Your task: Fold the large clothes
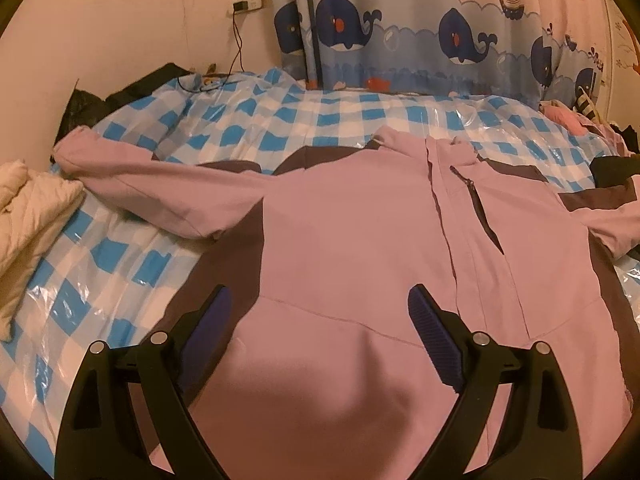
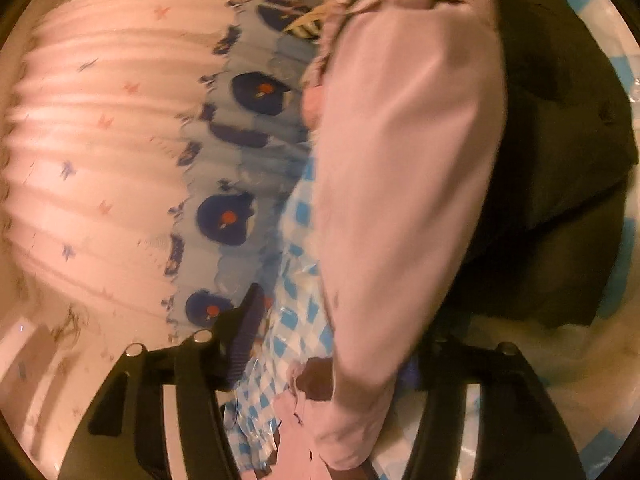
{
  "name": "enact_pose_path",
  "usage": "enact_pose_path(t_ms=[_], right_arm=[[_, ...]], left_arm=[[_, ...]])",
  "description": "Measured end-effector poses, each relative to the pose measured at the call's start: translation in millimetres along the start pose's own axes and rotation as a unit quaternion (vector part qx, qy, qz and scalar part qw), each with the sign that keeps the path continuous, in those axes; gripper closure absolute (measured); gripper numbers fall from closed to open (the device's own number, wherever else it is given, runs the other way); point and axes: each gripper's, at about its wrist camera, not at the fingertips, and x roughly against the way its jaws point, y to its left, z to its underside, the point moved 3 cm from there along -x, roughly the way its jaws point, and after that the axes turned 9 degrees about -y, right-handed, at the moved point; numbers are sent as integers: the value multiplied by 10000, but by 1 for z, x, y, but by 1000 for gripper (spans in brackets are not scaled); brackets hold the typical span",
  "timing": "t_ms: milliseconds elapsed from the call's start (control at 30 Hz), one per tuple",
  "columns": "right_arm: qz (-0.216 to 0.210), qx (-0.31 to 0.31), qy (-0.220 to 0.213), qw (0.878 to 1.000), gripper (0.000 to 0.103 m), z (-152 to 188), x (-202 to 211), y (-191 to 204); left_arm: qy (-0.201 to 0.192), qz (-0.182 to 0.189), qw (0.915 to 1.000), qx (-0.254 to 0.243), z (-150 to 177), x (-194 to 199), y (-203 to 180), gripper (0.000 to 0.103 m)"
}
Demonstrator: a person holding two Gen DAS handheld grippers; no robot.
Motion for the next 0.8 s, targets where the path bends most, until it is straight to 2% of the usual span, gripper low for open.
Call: enact_pose_path(t_ms=[100,133,167,200,333,533,633,800], right_arm=[[126,-100,-167,9997,45,-12,-1,-6],[137,-49,-204,9997,56,-15,0,-6],[166,81,-211,9996,78,-17,1,-4],[197,175,-191,9995,85,-17,1,-2],[153,662,-221,9974,89,-17,7,16],[48,1074,-322,9937,90,-7,8,46],[222,1047,-333,9937,90,-8,5,53],[15,1335,-409,9902,90,3,2,92]], left_arm=[[74,7,9999,74,3,-3,2,17],[92,15,9999,85,4,-4,3,16],[108,12,9999,86,4,-5,2,16],[123,1,9999,78,4,-6,2,16],[123,-42,9999,6,7,-6,1,16],[46,-37,9999,-83,4,-1,0,16],[89,-48,9999,4,2,-2,6,16],[132,-77,9994,324,-4,-1,22,16]])
